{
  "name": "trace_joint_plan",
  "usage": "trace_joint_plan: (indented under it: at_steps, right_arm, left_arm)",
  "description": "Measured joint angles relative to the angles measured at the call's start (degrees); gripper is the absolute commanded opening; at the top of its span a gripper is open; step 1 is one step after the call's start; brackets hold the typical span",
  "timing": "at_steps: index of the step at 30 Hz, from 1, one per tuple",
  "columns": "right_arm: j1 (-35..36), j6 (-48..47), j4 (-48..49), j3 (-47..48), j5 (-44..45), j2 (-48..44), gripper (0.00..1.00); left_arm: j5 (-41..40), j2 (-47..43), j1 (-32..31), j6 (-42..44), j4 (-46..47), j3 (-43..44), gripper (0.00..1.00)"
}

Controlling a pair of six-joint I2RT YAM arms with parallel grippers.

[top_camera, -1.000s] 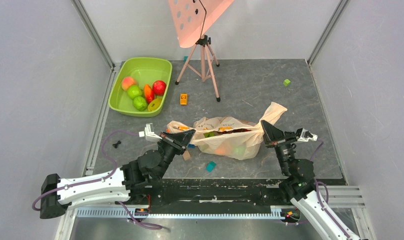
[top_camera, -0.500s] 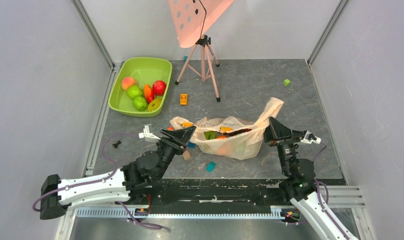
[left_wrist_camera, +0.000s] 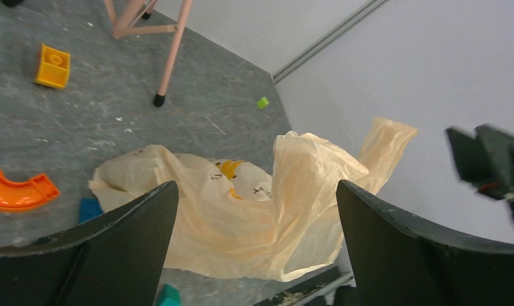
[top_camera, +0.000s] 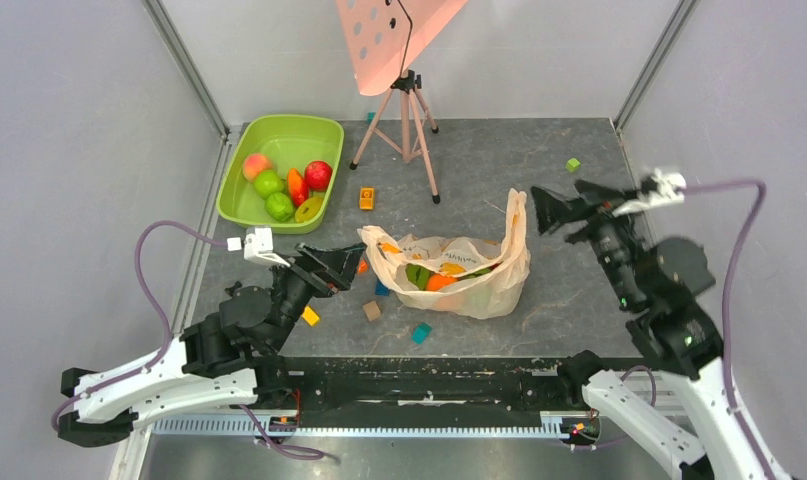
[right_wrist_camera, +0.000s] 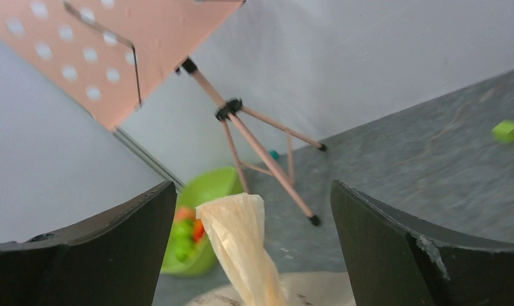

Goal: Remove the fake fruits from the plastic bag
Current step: Adjust the plastic bag at the center of the board.

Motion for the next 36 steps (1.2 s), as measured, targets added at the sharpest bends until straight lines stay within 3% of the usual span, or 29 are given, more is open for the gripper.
trace_joint_plan:
  at_steps: [7,12,22,36]
  right_arm:
    - [0.0,-22.1,-13.1,28.5,-22.7,25.1,0.89]
    - [3.3,-33.5,-19.8,39.1,-29.5,38.3,0.88]
    - [20.1,-52.2,-29.2,34.1,-23.4,48.2,0.9]
    - [24.0,-61.7,-34.8,25.8,-21.4,44.4,0.97]
  left_arm:
    - [0.3,0.3,0.0,8.6,-5.9,3.4,1.0]
    - [1.1,0.3,0.0,10.6,-7.9,3.5,1.0]
    - [1.4,-2.6,0.0,11.0,-9.4,3.3,1.0]
    - [1.4,-6.1,0.0,11.0,-10.5,1.0,1.0]
